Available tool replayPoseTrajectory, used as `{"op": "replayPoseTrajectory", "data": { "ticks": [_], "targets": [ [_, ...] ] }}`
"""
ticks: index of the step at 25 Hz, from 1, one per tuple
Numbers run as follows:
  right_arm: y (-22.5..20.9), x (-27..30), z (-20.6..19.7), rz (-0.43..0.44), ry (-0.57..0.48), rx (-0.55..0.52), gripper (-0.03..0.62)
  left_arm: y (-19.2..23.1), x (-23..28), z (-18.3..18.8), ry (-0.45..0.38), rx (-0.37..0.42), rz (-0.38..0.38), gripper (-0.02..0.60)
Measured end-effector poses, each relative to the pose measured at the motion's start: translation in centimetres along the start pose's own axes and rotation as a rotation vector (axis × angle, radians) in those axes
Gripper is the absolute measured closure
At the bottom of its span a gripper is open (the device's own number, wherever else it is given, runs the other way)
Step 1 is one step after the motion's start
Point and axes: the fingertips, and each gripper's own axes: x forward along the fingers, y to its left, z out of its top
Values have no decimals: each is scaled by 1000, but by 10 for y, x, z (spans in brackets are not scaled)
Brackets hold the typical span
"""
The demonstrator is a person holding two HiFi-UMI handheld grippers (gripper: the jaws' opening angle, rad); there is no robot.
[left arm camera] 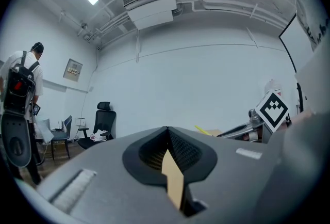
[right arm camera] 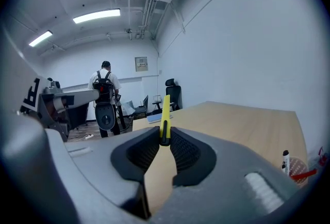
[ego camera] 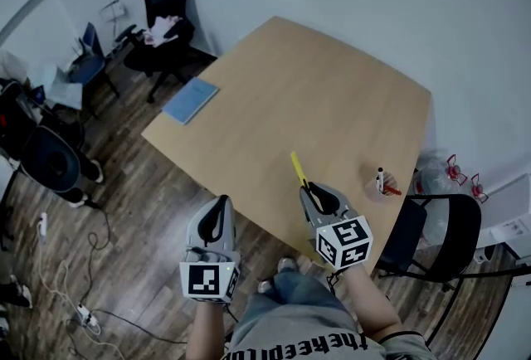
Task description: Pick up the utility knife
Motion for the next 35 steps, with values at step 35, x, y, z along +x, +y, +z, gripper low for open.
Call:
{"op": "replayPoseTrajectory", "data": {
  "ticks": [35],
  "targets": [
    [27, -59, 50, -77, -225, -83, 526, -11, -19, 6, -21, -3, -67, 561]
  ]
}}
